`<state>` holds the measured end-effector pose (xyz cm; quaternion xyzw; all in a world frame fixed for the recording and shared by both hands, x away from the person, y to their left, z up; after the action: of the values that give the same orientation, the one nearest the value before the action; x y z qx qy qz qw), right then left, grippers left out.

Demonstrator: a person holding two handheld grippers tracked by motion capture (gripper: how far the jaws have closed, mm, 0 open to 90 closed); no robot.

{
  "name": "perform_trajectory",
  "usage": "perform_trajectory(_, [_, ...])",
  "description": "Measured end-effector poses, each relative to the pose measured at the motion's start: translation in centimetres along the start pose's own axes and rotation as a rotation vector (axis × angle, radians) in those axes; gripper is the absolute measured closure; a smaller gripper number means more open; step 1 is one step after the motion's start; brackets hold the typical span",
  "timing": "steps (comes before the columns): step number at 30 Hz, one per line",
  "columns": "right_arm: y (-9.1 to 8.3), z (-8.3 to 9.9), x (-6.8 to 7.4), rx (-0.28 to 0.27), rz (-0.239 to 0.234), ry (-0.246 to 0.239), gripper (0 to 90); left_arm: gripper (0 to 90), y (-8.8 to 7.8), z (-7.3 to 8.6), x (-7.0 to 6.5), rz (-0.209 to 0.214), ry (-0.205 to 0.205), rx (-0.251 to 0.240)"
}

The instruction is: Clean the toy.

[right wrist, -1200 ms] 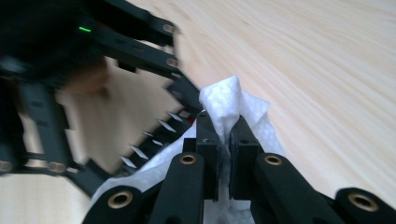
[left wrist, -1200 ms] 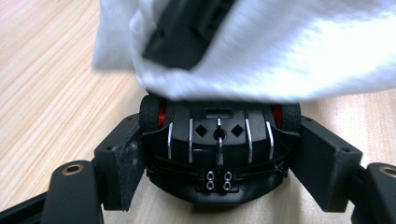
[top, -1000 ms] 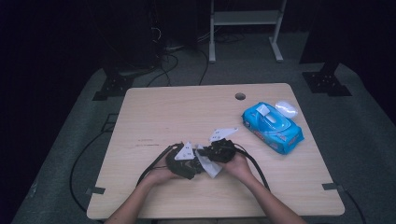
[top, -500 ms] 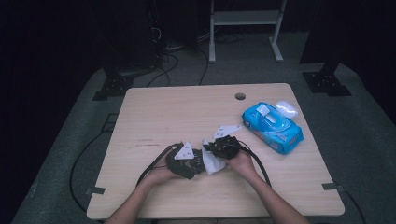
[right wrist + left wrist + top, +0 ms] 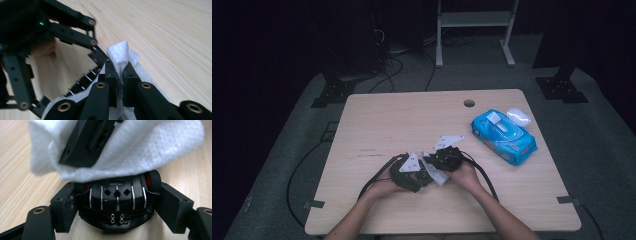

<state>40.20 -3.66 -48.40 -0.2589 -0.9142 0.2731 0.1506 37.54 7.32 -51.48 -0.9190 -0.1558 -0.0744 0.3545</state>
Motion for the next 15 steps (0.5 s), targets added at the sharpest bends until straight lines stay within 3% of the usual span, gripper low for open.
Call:
perform_trajectory(2, [-0.3, 0.2, -0.2, -0.007, -0.010, 0.029, 84.6, 24.5, 0.0, 0.0, 0.0, -0.001, 0.000, -0.001])
perform_trajectory(5, [-0.5, 0.6, 0.5, -0.008, -0.029, 0.023, 84.6, 24.6, 0.2, 0.1, 0.0, 0.000, 0.005, 0.013])
perform_trajectory(8, [0.1, 0.9, 2.6, 0.001, -0.109, -0.001, 84.5, 24.5, 0.1, 0.1, 0.0, -0.002, 0.011, 0.020])
perform_trajectory(10, [0.3, 1.0, 3.7, 0.013, -0.139, -0.054, 84.5, 24.6, 0.1, 0.3, -0.1, 0.001, 0.016, 0.031])
perform_trajectory(15, [-0.8, 1.5, 3.2, 0.017, -0.111, -0.068, 84.5, 24.6, 0.0, 0.2, 0.0, 0.003, 0.008, 0.015])
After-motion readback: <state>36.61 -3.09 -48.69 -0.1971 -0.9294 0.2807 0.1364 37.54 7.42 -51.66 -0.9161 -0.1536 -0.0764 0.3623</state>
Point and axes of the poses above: each handheld gripper's, and its own axes: y roughly forward along the jaws, z roughly out of its underside, x roughly to its left, the point moved 6 cm from there along y, roughly forward along the jaws, and after that the axes turned 6 degrees about y, right-handed, at the moved point
